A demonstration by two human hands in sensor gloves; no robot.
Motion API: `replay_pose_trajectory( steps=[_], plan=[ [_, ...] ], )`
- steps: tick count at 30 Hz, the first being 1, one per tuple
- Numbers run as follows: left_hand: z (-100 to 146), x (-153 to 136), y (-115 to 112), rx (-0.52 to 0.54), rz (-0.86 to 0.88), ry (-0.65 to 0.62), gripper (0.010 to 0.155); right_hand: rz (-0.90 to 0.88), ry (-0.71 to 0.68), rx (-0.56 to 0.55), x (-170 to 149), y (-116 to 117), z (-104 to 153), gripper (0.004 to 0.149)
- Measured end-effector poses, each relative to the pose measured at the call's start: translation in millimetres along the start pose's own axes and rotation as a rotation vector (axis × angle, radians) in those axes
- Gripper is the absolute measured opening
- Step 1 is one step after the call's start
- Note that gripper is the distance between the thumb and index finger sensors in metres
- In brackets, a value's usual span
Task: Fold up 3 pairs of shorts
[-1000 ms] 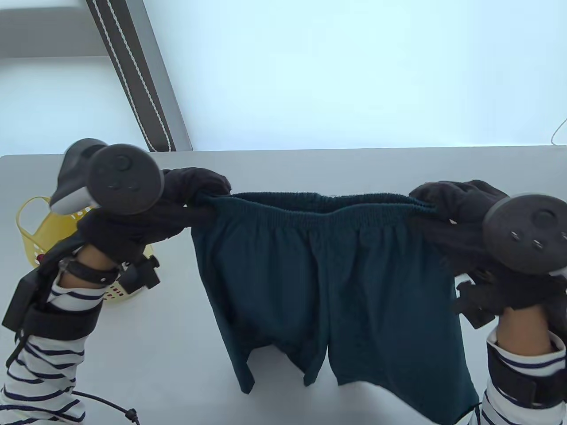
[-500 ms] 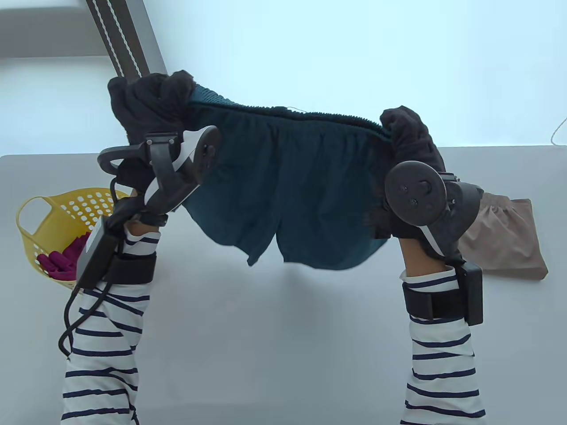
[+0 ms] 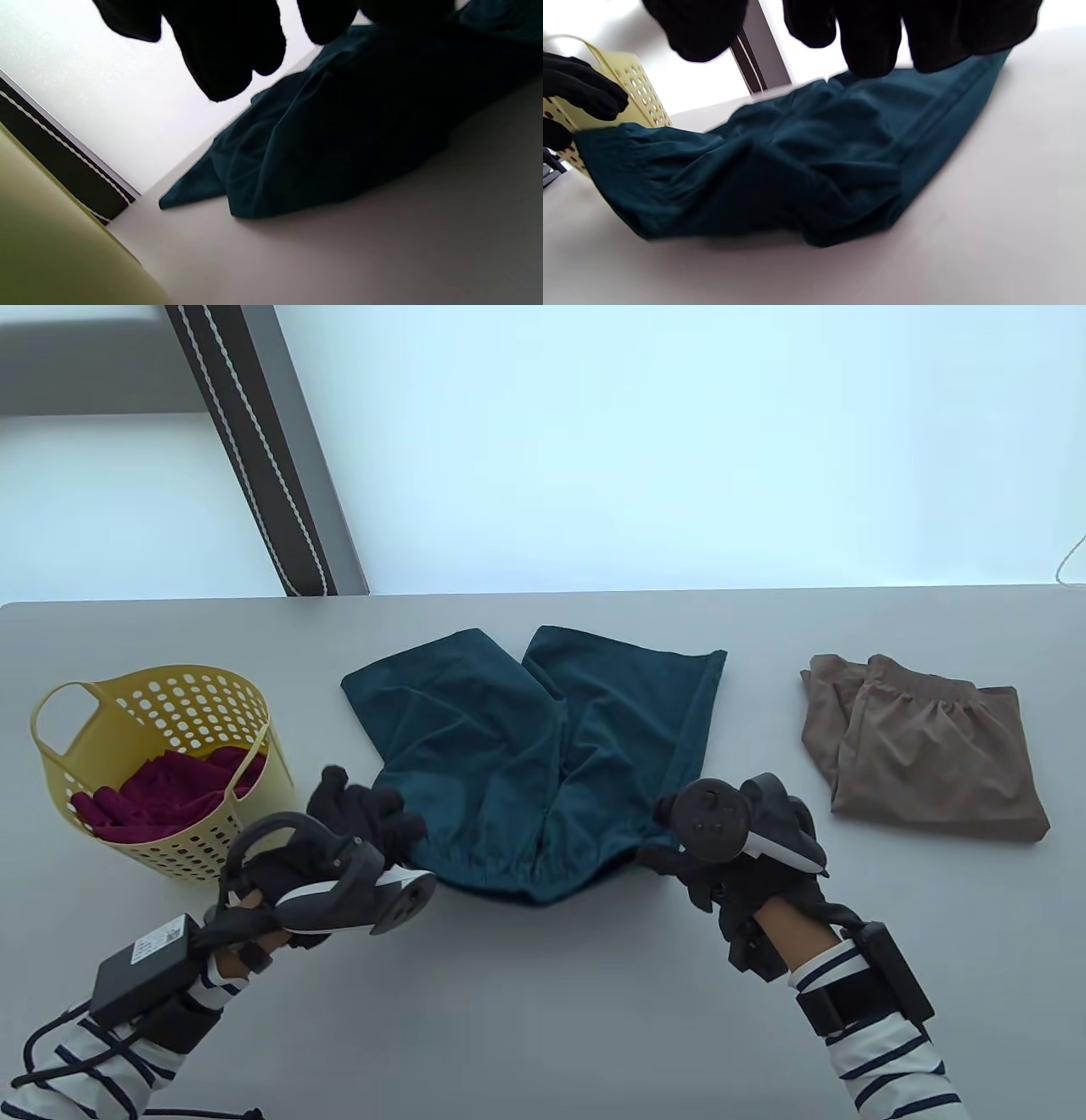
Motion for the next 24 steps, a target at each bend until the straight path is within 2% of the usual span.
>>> replay_pose_trajectory(
  steps=[2, 3, 5, 6, 8, 9, 15, 18, 24],
  plan=[
    [-17, 12, -30, -0.104, -0.005, -0.017, 0.071, -0.047, 0.017, 0.077, -12, 28, -15, 0.066],
    [-21, 16, -40, -0.144, -0.016, -0.023, 0.072, -0.049, 0.019, 0.094, -14, 34, -18, 0.066],
    [-28, 26, -59, -0.217, -0.031, -0.04, 0.071, -0.03, 0.026, 0.193, -20, 63, -27, 0.065],
    [-28, 29, -64, -0.226, -0.031, -0.039, 0.073, -0.007, 0.024, 0.212, -19, 69, -28, 0.064],
    [-20, 37, -64, -0.167, -0.063, -0.016, 0.074, 0.145, -0.002, 0.179, -10, 72, -21, 0.062],
    [-15, 43, -66, -0.168, -0.066, -0.031, 0.074, 0.177, -0.015, 0.208, -7, 74, -17, 0.062],
    [13, 74, -70, -0.14, -0.103, -0.072, 0.074, 0.147, -0.071, 0.312, 0, 89, 13, 0.059],
    [21, 82, -72, -0.114, -0.126, -0.081, 0.074, 0.147, -0.077, 0.288, -1, 92, 21, 0.058],
    [18, 78, -71, -0.13, -0.103, -0.087, 0.074, 0.191, -0.071, 0.267, 3, 92, 18, 0.057]
  ],
)
Point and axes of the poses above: the tracker on the back of each hand, its own x axis roughly to the thumb side, its own z axis roughly from the fingertips to the wrist, y = z × x, the point moved 3 cm from there along -z, roughly from the wrist to the fingertips, and after that the axes turned 7 degrees about -y, right-handed, at the moved point
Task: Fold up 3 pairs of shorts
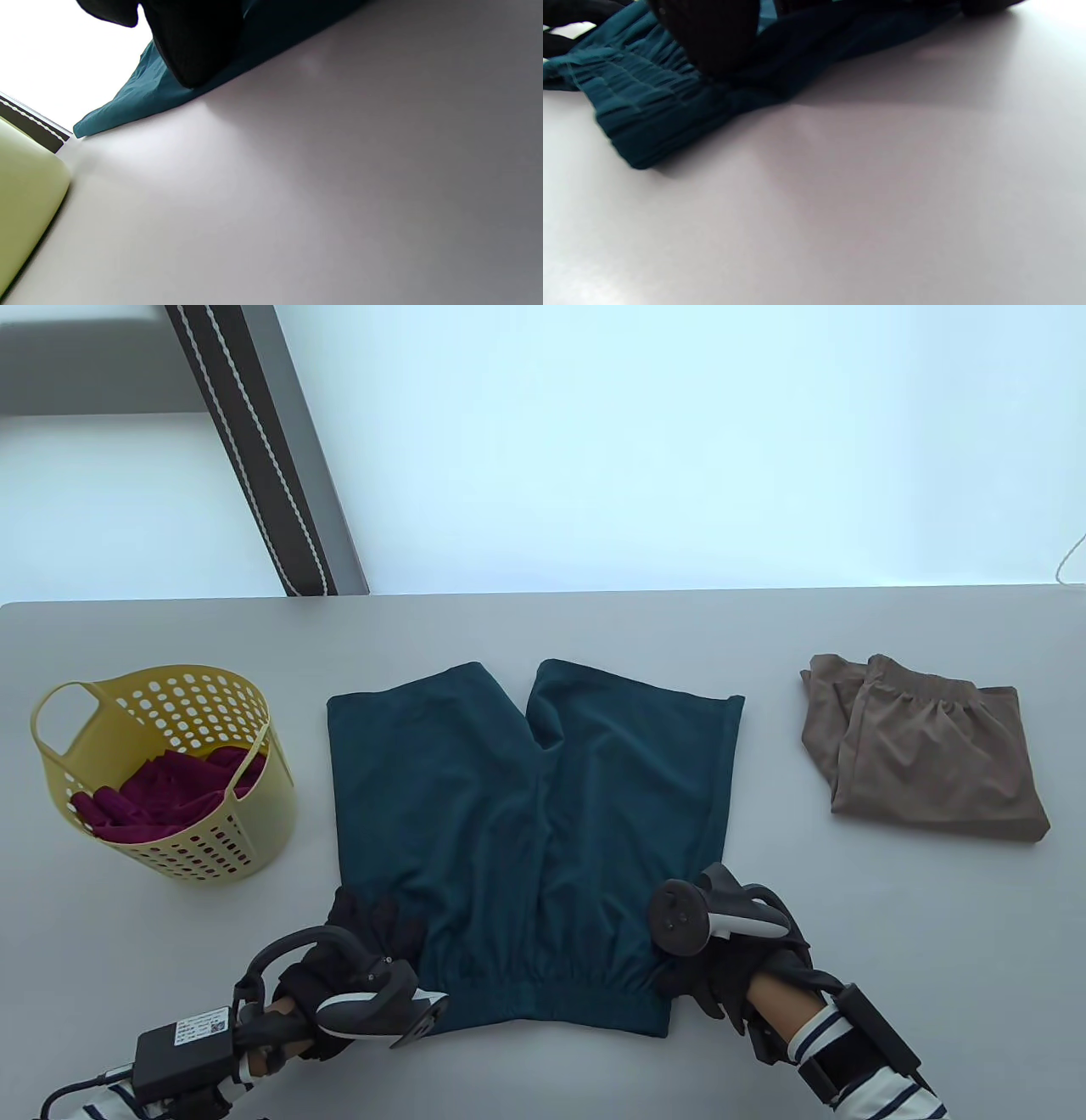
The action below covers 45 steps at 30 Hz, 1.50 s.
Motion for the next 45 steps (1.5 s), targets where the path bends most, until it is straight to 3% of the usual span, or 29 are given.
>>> replay_pose_trajectory(
  steps=[3, 5, 6, 8, 9, 12, 14, 17, 19, 22, 26, 31, 34, 39, 42, 45],
  plan=[
    [-2, -5, 7, -0.003, -0.012, -0.004, 0.076, -0.005, 0.013, 0.0, 1, -8, -2, 0.055],
    [-5, -20, 16, 0.03, 0.029, 0.024, 0.085, -0.077, 0.04, 0.023, -3, -20, -5, 0.057],
    [-7, -28, 19, 0.066, 0.087, 0.059, 0.086, -0.136, 0.065, -0.014, -6, -32, -7, 0.058],
    [-12, -49, 29, 0.211, 0.121, 0.187, 0.088, -0.172, 0.145, -0.202, -10, -66, -15, 0.058],
    [-15, -53, 32, 0.225, 0.112, 0.211, 0.089, -0.162, 0.17, -0.241, -11, -76, -19, 0.059],
    [-38, -71, 37, 0.106, 0.115, 0.241, 0.093, -0.205, 0.295, -0.245, -16, -105, -45, 0.068],
    [-57, -78, 34, -0.033, 0.231, 0.238, 0.095, -0.285, 0.338, -0.149, -20, -107, -70, 0.073],
    [-73, -75, 28, -0.215, 0.339, 0.189, 0.094, -0.329, 0.462, -0.009, -36, -92, -97, 0.082],
    [-76, -65, 33, -0.211, 0.282, 0.169, 0.095, -0.231, 0.563, -0.041, -46, -96, -105, 0.083],
    [-70, -45, 46, -0.179, 0.162, 0.094, 0.093, -0.222, 0.662, -0.07, -57, -102, -105, 0.083],
    [-53, -10, 68, -0.1, 0.182, -0.151, 0.088, -0.17, 0.756, -0.071, -70, -98, -106, 0.078],
    [-34, 30, 82, -0.077, 0.26, -0.418, 0.074, -0.246, 0.671, -0.093, -73, -76, -116, 0.073],
    [-27, 46, 86, -0.076, 0.196, -0.491, 0.074, -0.296, 0.542, -0.153, -72, -70, -119, 0.069],
    [-24, 47, 88, -0.106, 0.25, -0.538, 0.081, -0.253, 0.526, -0.148, -71, -69, -118, 0.071],
    [-23, 23, 101, -0.019, 0.268, -0.423, 0.092, -0.239, 0.465, -0.224, -66, -76, -110, 0.079],
    [-23, -24, 134, 0.179, 0.227, -0.192, 0.104, -0.204, 0.409, -0.369, -60, -90, -87, 0.082]
  ],
)
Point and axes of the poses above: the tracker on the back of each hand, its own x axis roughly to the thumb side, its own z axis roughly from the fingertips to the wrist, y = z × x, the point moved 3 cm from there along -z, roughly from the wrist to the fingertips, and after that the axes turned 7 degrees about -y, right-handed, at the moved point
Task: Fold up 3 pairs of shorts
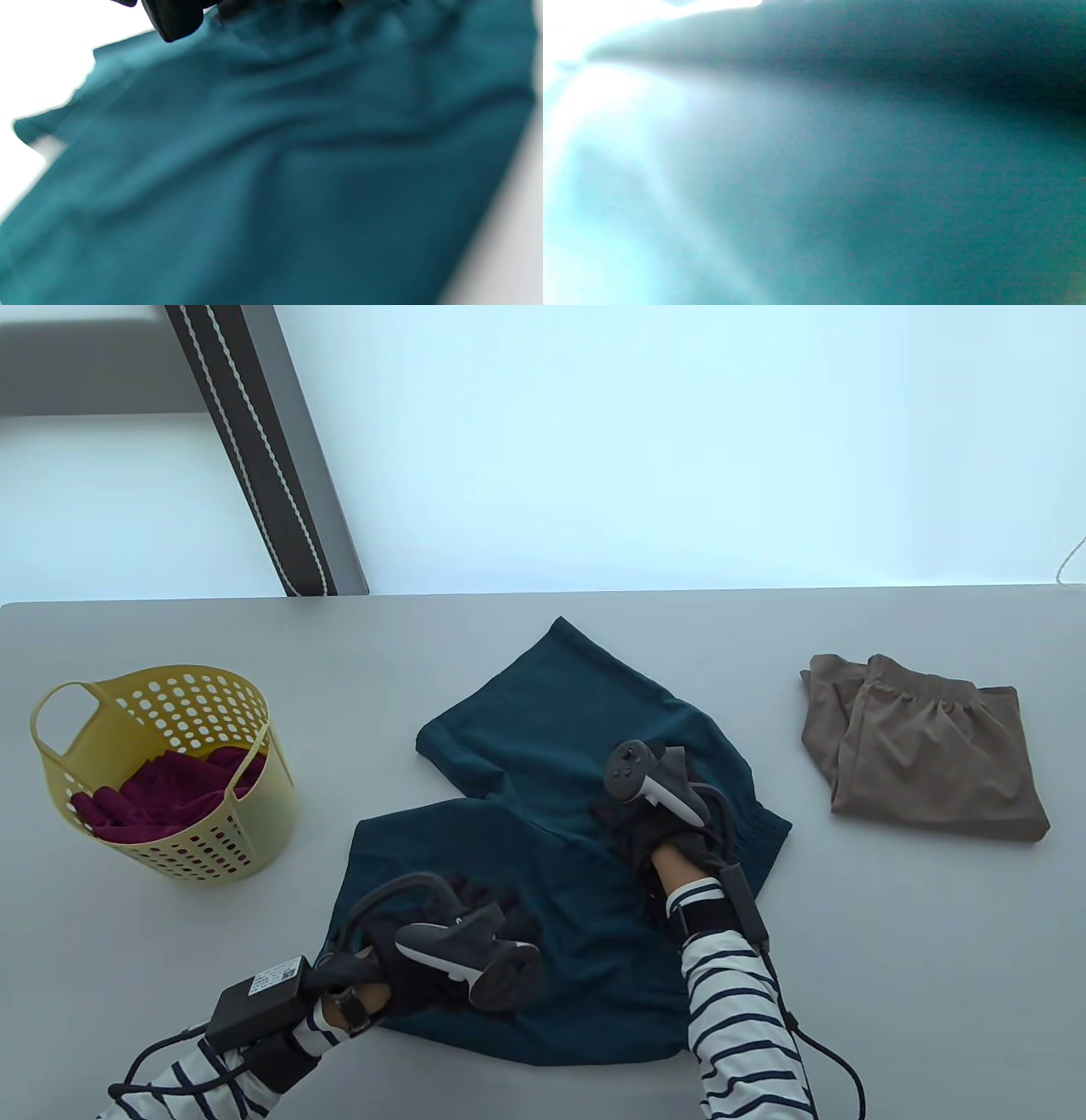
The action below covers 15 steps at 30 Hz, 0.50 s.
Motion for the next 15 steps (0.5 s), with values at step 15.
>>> replay_pose_trajectory(
  steps=[15],
  plan=[
    [-125, -116, -45, -0.178, 0.313, 0.357, 0.07, 0.32, 0.042, 0.301, -22, 11, 92, 0.07]
  ],
)
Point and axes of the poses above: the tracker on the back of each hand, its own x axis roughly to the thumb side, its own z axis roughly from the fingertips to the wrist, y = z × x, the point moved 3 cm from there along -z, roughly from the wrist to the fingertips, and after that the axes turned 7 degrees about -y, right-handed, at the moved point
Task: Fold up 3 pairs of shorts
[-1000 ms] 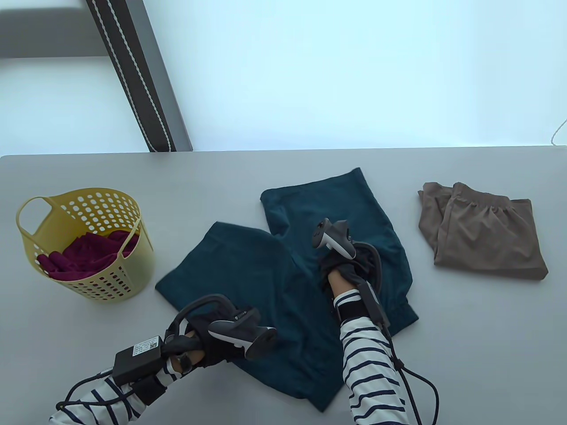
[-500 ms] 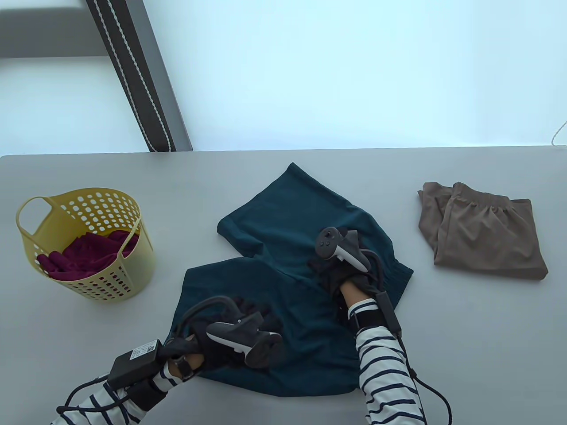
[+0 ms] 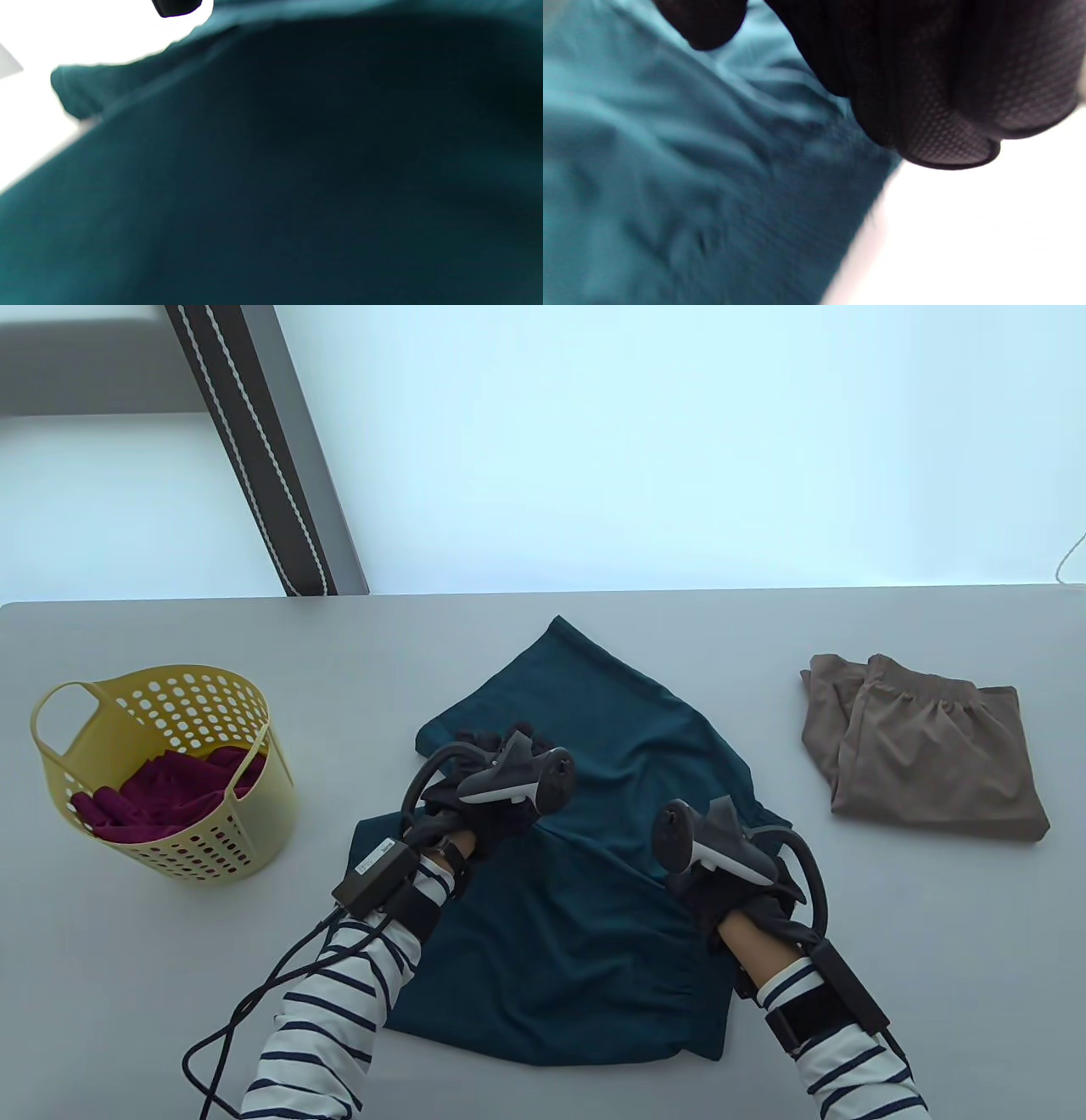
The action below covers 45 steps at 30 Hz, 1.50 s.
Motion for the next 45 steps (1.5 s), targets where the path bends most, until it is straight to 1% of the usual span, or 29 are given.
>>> replay_pose_trajectory(
  steps=[1, 2, 3, 5, 6, 7, 10, 13, 16, 17, 18, 19, 20, 21, 23, 24, 25, 28, 29, 30, 32, 33, 35, 37, 38, 39, 40, 43, 45],
  plan=[
    [-3, -4, -6, -0.024, 0.007, 0.014, 0.069, -0.013, -0.026, 0.031, 2, 4, -4, 0.073],
    [-6, -12, -18, -0.069, 0.012, 0.044, 0.066, 0.016, -0.009, -0.009, 3, 2, -5, 0.074],
    [-5, -18, -21, -0.065, 0.01, 0.052, 0.066, 0.033, -0.003, -0.022, 3, 0, -8, 0.073],
    [-1, -26, -22, 0.001, -0.011, 0.085, 0.066, 0.002, -0.01, -0.027, 3, -4, -15, 0.073],
    [1, -31, -24, -0.017, -0.031, 0.103, 0.066, -0.016, 0.014, -0.061, 0, -9, -22, 0.072],
    [2, -32, -25, -0.026, -0.039, 0.11, 0.066, -0.019, 0.021, -0.068, -1, -10, -25, 0.072],
    [8, -46, -33, -0.048, -0.121, 0.18, 0.067, -0.022, 0.088, -0.077, -12, -12, -55, 0.069],
    [12, -53, -39, -0.049, -0.068, 0.175, 0.068, 0.021, 0.148, -0.074, -14, -13, -70, 0.067],
    [16, -54, -40, -0.061, -0.021, 0.143, 0.07, 0.066, 0.174, -0.089, -10, -15, -73, 0.066],
    [20, -53, -39, -0.047, -0.02, 0.122, 0.073, 0.091, 0.178, -0.092, -8, -14, -73, 0.065],
    [25, -51, -36, -0.003, -0.033, 0.109, 0.074, 0.105, 0.177, -0.096, -8, -13, -73, 0.065],
    [34, -46, -29, 0.088, -0.061, 0.084, 0.076, 0.113, 0.175, -0.102, -8, -13, -73, 0.065],
    [49, -38, -20, 0.196, -0.1, 0.042, 0.078, 0.11, 0.17, -0.116, -9, -12, -72, 0.064],
    [66, -30, -13, 0.257, -0.138, 0.002, 0.08, 0.102, 0.166, -0.123, -10, -11, -71, 0.064],
    [93, -18, -10, 0.312, -0.205, -0.048, 0.085, 0.093, 0.159, -0.132, -11, -10, -70, 0.064],
    [110, -12, -11, 0.315, -0.262, -0.072, 0.087, 0.097, 0.158, -0.134, -11, -9, -70, 0.064],
    [121, -9, -14, 0.308, -0.299, -0.082, 0.089, 0.1, 0.157, -0.136, -10, -9, -70, 0.064],
    [157, -5, -42, 0.222, -0.431, -0.093, 0.094, 0.102, 0.153, -0.141, -10, -9, -70, 0.064],
    [162, -6, -51, 0.192, -0.443, -0.089, 0.093, 0.101, 0.152, -0.142, -10, -9, -70, 0.064],
    [170, -10, -67, 0.13, -0.449, -0.081, 0.091, 0.102, 0.153, -0.143, -10, -9, -70, 0.064],
    [177, -15, -92, 0.041, -0.421, -0.079, 0.085, 0.105, 0.154, -0.142, -10, -9, -70, 0.064],
    [180, -17, -107, -0.008, -0.375, -0.081, 0.082, 0.108, 0.156, -0.141, -10, -9, -70, 0.064],
    [185, -17, -133, -0.049, -0.307, -0.066, 0.077, 0.112, 0.158, -0.139, -10, -10, -70, 0.064],
    [183, -15, -159, -0.102, -0.401, -0.069, 0.074, 0.109, 0.158, -0.142, -10, -10, -70, 0.064],
    [181, -14, -164, -0.088, -0.463, -0.049, 0.074, 0.108, 0.158, -0.143, -11, -9, -70, 0.065],
    [182, -11, -165, -0.009, -0.581, -0.025, 0.073, 0.106, 0.158, -0.143, -11, -10, -70, 0.065],
    [182, -10, -165, 0.016, -0.628, -0.039, 0.073, 0.098, 0.154, -0.142, -13, -10, -69, 0.065],
    [182, -14, -169, -0.002, -0.537, -0.038, 0.073, 0.042, 0.142, -0.137, -20, -11, -66, 0.07],
    [181, -15, -168, 0.003, -0.532, -0.048, 0.073, -0.111, 0.17, -0.16, -36, -12, -57, 0.079]
  ],
)
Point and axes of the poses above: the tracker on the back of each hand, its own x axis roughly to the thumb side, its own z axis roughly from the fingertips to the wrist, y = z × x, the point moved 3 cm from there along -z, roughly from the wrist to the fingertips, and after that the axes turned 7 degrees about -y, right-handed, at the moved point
